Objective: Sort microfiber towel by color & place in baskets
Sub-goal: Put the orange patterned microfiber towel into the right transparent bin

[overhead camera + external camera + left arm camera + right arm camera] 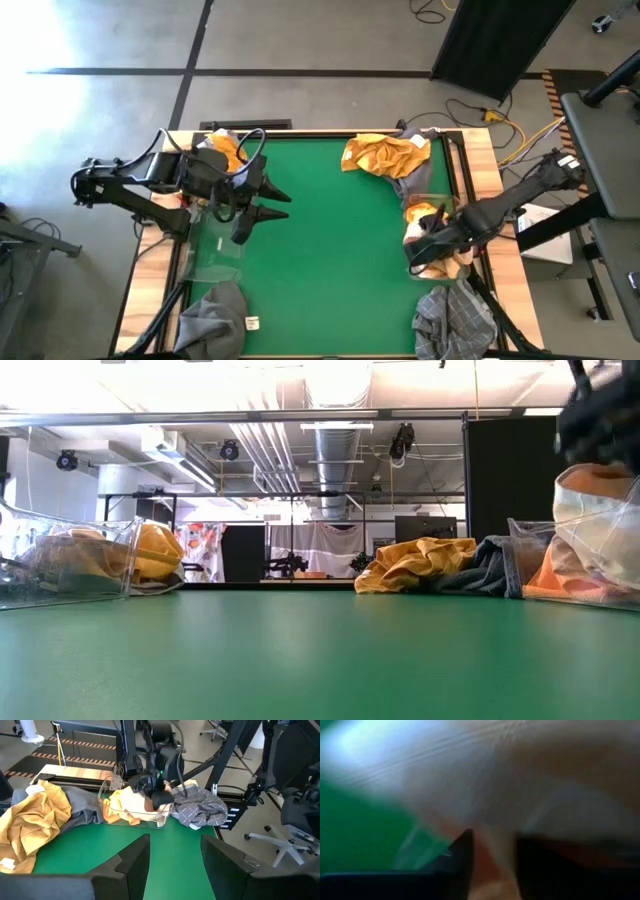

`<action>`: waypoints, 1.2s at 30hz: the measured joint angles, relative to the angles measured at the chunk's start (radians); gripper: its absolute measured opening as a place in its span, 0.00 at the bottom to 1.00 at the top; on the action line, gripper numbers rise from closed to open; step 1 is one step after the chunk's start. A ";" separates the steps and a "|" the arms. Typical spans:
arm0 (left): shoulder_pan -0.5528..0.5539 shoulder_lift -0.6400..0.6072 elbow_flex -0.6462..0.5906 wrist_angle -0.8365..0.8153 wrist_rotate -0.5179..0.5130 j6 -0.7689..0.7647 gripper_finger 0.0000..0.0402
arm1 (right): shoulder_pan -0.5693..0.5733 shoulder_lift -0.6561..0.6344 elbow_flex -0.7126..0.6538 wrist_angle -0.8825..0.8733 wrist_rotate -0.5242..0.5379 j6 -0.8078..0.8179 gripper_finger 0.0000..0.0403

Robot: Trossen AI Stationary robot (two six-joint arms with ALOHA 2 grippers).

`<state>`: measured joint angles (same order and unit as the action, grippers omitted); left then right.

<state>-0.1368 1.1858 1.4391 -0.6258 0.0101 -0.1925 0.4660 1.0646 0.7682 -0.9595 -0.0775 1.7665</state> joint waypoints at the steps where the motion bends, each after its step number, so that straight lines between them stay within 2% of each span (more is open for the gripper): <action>1: 0.000 0.000 0.000 0.000 0.000 0.000 0.40 | 0.000 -0.016 0.028 -0.014 -0.002 -0.005 0.34; 6: 0.000 0.000 0.000 0.000 0.000 0.000 0.40 | 0.000 -0.079 0.211 -0.108 -0.004 -0.007 0.53; 9: 0.000 0.000 0.000 0.000 0.000 0.000 0.40 | 0.000 -0.083 0.333 -0.267 0.021 -0.011 0.59; 12: 0.000 0.000 0.000 0.000 0.000 0.000 0.40 | 0.000 -0.068 0.420 -0.467 0.101 -0.011 0.60; 15: 0.000 0.000 0.000 0.000 -0.001 0.000 0.40 | 0.000 -0.044 0.433 -0.623 0.200 0.043 0.55; 18: 0.000 0.000 0.000 0.000 -0.002 0.000 0.40 | -0.006 -0.023 0.353 -0.576 0.201 0.045 0.47; 23: 0.000 0.003 0.000 0.001 -0.002 0.000 0.40 | -0.009 0.073 0.143 -0.464 0.087 0.030 0.27; 26: 0.000 0.004 0.000 0.000 -0.002 0.000 0.40 | -0.009 0.109 0.060 -0.176 0.005 -0.023 0.16; 29: 0.000 0.004 0.000 0.000 -0.002 0.005 0.40 | -0.008 0.146 0.017 0.098 -0.012 -0.127 0.07; 31: 0.000 0.004 0.000 0.000 -0.005 0.016 0.40 | -0.013 0.186 0.007 0.102 -0.010 -0.159 0.04; 33: 0.000 0.004 0.000 0.001 -0.020 0.021 0.40 | -0.022 0.231 -0.007 0.010 -0.034 -0.164 0.03; 36: 0.000 0.004 0.000 0.003 -0.027 0.027 0.40 | -0.035 0.271 -0.030 -0.031 -0.133 -0.206 0.05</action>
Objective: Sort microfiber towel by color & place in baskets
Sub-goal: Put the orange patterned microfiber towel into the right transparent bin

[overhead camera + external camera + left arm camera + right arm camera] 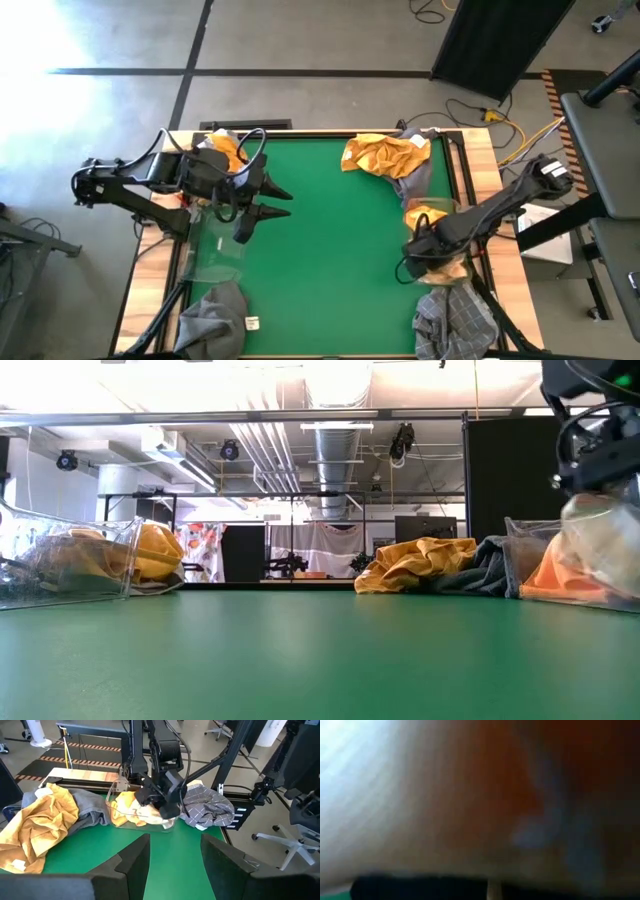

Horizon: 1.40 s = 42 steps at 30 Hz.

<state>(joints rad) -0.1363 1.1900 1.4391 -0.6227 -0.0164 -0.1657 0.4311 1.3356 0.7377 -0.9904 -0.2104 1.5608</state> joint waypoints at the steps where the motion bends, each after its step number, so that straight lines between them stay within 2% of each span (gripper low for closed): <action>1: 0.000 0.000 0.000 0.001 0.000 0.002 0.40 | -0.001 0.005 -0.011 -0.004 -0.037 -0.027 0.07; 6: 0.001 0.000 0.000 0.003 0.000 0.003 0.40 | -0.013 -0.041 -0.010 -0.015 -0.132 -0.084 0.21; 10: 0.000 0.000 0.000 0.003 0.000 0.003 0.40 | -0.012 -0.137 0.081 -0.134 -0.107 -0.056 0.37; 14: 0.000 0.000 0.000 0.002 0.000 0.013 0.40 | -0.011 -0.211 0.204 -0.242 0.003 -0.090 0.51; 17: 0.001 0.001 0.000 0.002 0.000 0.020 0.40 | -0.010 -0.238 0.263 -0.334 -0.019 -0.060 0.57; 20: 0.000 0.001 0.000 0.002 0.000 0.015 0.40 | 0.012 -0.238 0.265 -0.442 -0.107 0.181 0.57; 23: -0.001 0.001 0.000 -0.011 0.000 -0.005 0.40 | 0.090 -0.225 0.258 -0.474 -0.098 0.365 0.54; 26: -0.005 0.001 -0.001 -0.038 0.000 -0.023 0.40 | 0.157 -0.194 0.210 -0.449 -0.061 0.479 0.50; 29: -0.005 0.001 -0.009 -0.038 0.000 -0.010 0.40 | 0.174 -0.166 0.120 -0.371 -0.060 0.512 0.45; 32: -0.005 0.001 -0.009 -0.037 -0.001 0.006 0.40 | 0.171 -0.154 0.047 -0.166 -0.052 0.512 0.40; 35: -0.005 0.001 -0.009 -0.034 -0.001 0.024 0.40 | 0.171 -0.143 0.032 0.000 0.017 0.515 0.37; 38: -0.005 0.002 -0.009 -0.020 -0.001 0.049 0.40 | 0.164 -0.129 0.020 0.025 0.046 0.515 0.34; 42: -0.005 0.005 -0.010 0.035 -0.020 0.077 0.40 | 0.155 -0.122 -0.069 0.048 0.039 0.511 0.32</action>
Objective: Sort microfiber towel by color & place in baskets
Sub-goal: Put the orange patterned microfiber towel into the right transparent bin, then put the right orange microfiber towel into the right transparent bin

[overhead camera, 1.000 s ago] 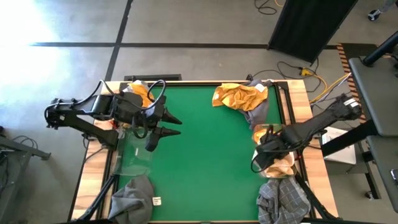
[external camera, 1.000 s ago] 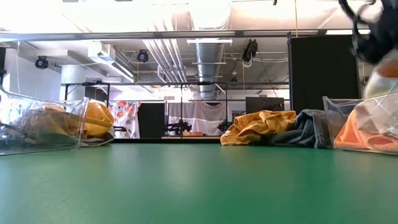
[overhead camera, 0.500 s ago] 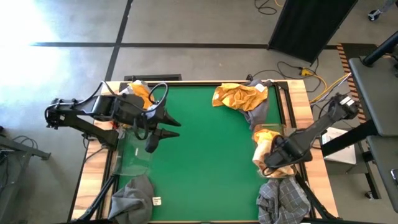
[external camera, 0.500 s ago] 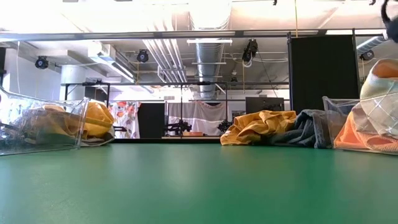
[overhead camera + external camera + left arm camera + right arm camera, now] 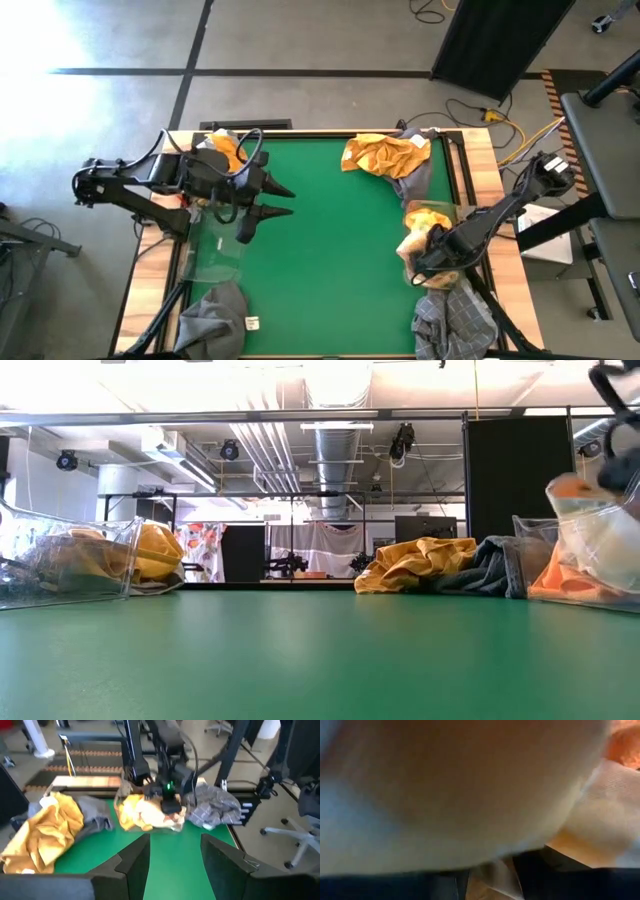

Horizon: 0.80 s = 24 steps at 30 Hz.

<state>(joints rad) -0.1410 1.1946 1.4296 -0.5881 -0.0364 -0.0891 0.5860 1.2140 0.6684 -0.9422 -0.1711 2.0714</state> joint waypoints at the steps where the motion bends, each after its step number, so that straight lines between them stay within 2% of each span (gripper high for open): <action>1: 0.000 0.000 0.000 0.016 -0.004 0.001 0.40 | -0.002 -0.001 -0.029 0.019 -0.012 0.004 0.32; 4: 0.000 -0.001 0.000 0.038 -0.005 0.002 0.40 | -0.004 -0.009 -0.090 0.047 -0.085 -0.014 0.35; 8: 0.000 -0.003 0.000 0.001 -0.005 -0.023 0.40 | -0.002 -0.035 -0.073 0.010 -0.142 -0.054 0.44; 11: 0.000 -0.008 0.000 -0.074 -0.005 -0.064 0.40 | -0.001 -0.070 0.020 -0.063 -0.144 -0.058 0.53; 16: 0.000 -0.012 0.000 -0.151 -0.018 -0.120 0.40 | -0.001 -0.079 0.227 -0.316 -0.128 -0.043 0.67; 20: 0.000 -0.011 0.000 -0.174 -0.053 -0.138 0.40 | -0.020 -0.068 0.367 -0.409 0.033 -0.015 0.71; 24: -0.004 -0.012 0.000 -0.175 -0.054 -0.138 0.40 | -0.103 -0.067 0.434 -0.386 0.328 -0.026 0.73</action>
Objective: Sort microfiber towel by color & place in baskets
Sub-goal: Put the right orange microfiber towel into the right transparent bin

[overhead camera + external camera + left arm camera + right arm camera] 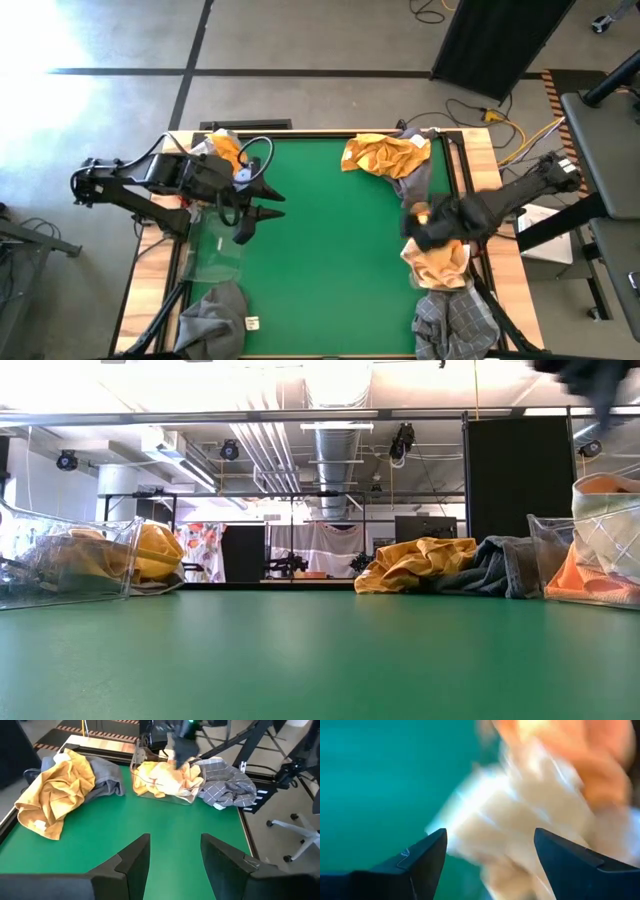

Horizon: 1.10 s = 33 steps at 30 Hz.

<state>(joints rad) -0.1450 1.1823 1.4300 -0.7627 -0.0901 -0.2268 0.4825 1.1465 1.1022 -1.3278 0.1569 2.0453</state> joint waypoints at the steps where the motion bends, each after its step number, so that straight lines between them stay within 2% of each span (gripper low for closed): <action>1: -0.004 -0.001 0.000 -0.002 0.000 0.001 0.40 | -0.042 0.000 0.006 0.010 0.060 -0.027 0.72; 3: -0.016 -0.004 0.000 -0.005 0.001 0.008 0.40 | -0.144 0.000 0.007 0.039 0.127 -0.119 0.72; 7: -0.042 -0.006 0.000 -0.007 0.001 0.015 0.40 | -0.412 0.021 -0.025 0.166 0.154 -0.438 0.70; 12: -0.088 -0.008 0.000 -0.057 0.002 -0.038 0.40 | -0.741 0.113 -0.028 0.377 0.116 -0.916 0.71; 17: -0.146 -0.018 0.000 -0.123 -0.032 -0.150 0.40 | -0.971 0.267 -0.022 0.500 0.060 -1.216 0.71; 21: -0.185 -0.023 0.000 -0.167 -0.131 -0.249 0.40 | -1.045 0.411 0.032 0.560 0.055 -1.356 0.69; 26: -0.196 -0.027 0.000 -0.183 -0.242 -0.306 0.40 | -1.075 0.572 0.119 0.560 0.075 -1.430 0.63; 30: -0.192 -0.029 0.000 -0.186 -0.314 -0.306 0.40 | -1.077 0.638 0.165 0.561 0.084 -1.467 0.49; 33: -0.185 -0.033 0.000 -0.189 -0.362 -0.294 0.40 | -1.075 0.651 0.190 0.557 0.114 -1.524 0.33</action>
<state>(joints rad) -0.3305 1.1495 1.4300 -0.9517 -0.4521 -0.5204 -0.5928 1.7980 1.2920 -0.7709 0.2710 0.5217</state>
